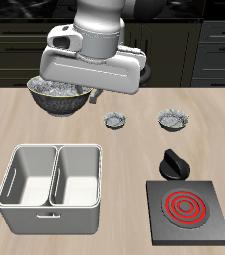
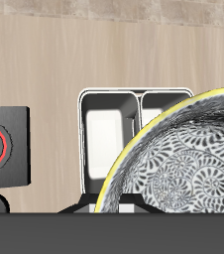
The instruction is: Place the largest bowl in the left side of the drainer and the medium bowl in the right side
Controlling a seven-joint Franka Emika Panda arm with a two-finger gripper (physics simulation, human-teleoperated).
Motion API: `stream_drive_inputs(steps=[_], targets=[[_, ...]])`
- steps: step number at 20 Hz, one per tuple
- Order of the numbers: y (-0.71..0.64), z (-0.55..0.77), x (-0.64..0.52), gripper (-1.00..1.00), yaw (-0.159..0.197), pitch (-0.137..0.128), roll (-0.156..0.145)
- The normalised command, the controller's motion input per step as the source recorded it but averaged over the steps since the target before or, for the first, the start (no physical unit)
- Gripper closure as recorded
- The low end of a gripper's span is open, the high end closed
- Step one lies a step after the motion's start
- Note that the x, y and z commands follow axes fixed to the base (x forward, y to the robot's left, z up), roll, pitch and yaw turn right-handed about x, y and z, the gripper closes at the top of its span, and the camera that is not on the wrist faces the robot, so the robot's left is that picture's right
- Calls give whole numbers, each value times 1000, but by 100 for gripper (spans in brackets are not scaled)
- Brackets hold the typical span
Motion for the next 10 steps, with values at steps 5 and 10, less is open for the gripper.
stream_drive_inputs(steps=[5, 10], targets=[[248, -371, 246, 100, 8, 49, 29], [131, -180, 46, 100, -10, 19, 8]])
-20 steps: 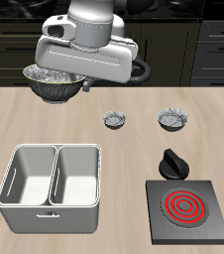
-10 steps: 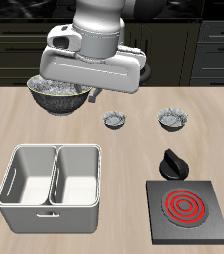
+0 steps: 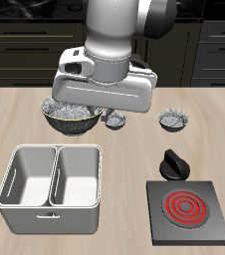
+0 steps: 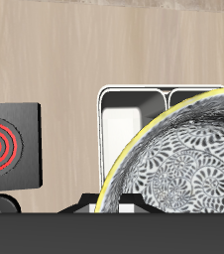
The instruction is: Place the largest bowl in the left side of the drainer and the medium bowl in the right side
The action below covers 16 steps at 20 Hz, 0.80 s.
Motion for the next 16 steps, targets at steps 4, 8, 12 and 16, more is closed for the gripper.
stream_drive_inputs(steps=[4, 8, 12, 16], targets=[[67, -197, -7, 100, -1, 21, 15], [17, -203, 48, 100, 0, 23, 4], [-123, -387, 120, 100, 1, 44, -13], [-42, -300, 22, 100, -24, 33, 4]])
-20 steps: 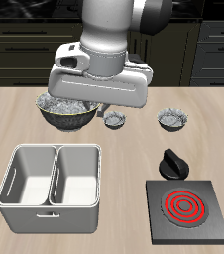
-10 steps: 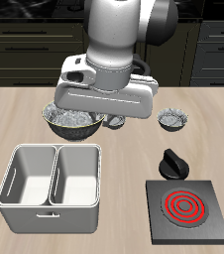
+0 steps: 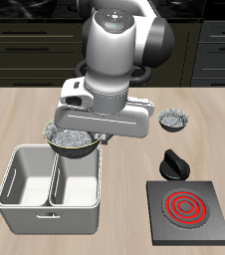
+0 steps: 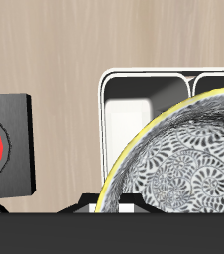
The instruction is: Place the largest bowl in the left side of the drainer and the medium bowl in the right side
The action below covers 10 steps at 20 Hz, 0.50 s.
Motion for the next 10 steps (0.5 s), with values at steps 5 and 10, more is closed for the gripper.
stream_drive_inputs(steps=[5, 10], targets=[[61, -173, 32, 100, 6, 18, 11], [119, -232, 30, 100, 9, 27, 14]])
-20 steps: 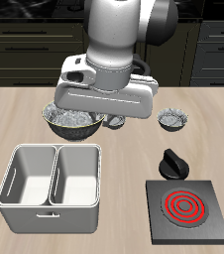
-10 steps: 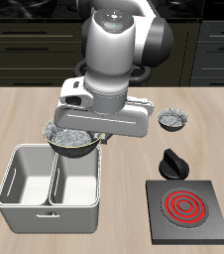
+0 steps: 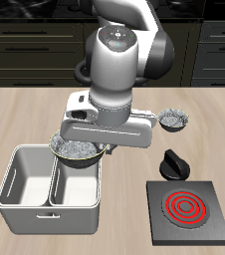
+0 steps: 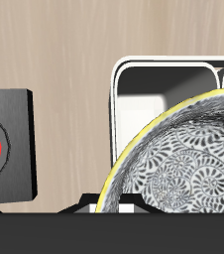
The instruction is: Place the largest bowl in the left side of the drainer and the medium bowl in the right side
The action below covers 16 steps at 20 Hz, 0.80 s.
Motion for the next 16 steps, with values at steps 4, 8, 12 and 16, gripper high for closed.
stream_drive_inputs(steps=[4, 8, 12, 16], targets=[[-25, -130, 17, 100, -7, 21, 4], [-56, -239, -48, -100, 21, 43, -53], [-76, -177, 69, -100, -47, 58, 18], [-26, 25, -81, -100, -2, -2, 18]])
